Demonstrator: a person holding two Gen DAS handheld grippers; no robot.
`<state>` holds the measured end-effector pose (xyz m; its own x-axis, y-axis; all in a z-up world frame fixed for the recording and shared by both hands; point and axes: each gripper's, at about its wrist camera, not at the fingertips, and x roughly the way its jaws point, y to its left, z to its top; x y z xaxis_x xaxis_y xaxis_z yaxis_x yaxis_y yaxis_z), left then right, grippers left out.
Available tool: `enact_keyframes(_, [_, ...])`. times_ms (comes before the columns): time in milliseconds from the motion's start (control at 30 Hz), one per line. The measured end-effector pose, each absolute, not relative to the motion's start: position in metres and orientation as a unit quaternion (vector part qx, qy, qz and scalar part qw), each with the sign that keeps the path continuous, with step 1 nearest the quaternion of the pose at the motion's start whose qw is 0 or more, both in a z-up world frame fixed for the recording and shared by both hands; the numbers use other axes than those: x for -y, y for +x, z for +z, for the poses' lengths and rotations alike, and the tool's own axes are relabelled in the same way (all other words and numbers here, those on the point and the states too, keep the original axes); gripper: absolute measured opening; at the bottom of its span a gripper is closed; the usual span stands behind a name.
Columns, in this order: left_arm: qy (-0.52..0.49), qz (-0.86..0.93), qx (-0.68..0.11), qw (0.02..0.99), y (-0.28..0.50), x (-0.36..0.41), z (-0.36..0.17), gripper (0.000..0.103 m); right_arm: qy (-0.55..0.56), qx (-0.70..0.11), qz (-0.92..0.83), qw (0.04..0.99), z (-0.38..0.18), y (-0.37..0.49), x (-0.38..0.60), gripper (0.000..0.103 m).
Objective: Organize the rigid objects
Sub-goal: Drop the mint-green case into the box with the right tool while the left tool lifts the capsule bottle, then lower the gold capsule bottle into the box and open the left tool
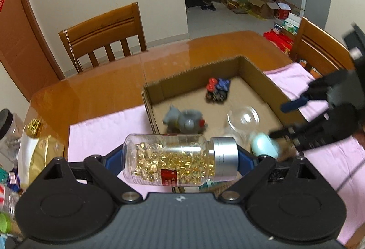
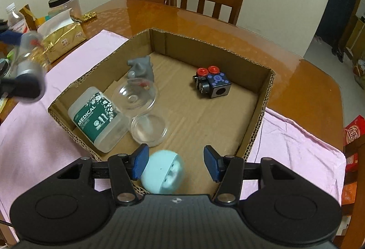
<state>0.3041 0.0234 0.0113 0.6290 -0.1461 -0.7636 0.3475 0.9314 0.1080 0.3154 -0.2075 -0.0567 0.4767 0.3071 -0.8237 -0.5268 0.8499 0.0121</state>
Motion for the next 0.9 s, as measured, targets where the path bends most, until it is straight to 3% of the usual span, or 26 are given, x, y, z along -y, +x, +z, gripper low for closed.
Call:
enact_keyframes(33, [0.123, -0.139, -0.406, 0.895, 0.31, -0.023, 0.012, 0.093, -0.119, -0.449, 0.241, 0.852, -0.056, 0.315, 0.209, 0.073])
enact_keyframes(100, [0.124, -0.138, -0.4, 0.898, 0.322, -0.02, 0.014, 0.093, -0.109, -0.445, 0.229, 0.859, -0.053, 0.312, 0.214, 0.099])
enact_keyframes(133, [0.122, -0.137, -0.398, 0.899, 0.33, -0.019, 0.015, 0.093, -0.105, -0.44, 0.226, 0.863, -0.05, 0.31, 0.216, 0.103])
enact_keyframes(500, [0.133, -0.158, -0.404, 0.891, 0.404, 0.028, -0.008, 0.093, -0.071, -0.425, 0.192, 0.882, -0.027, 0.28, 0.225, 0.103])
enact_keyframes(900, [0.156, -0.15, -0.418, 0.882, 0.432, 0.056, -0.043, 0.095, -0.072, -0.423, 0.162, 0.889, -0.024, 0.257, 0.232, 0.103])
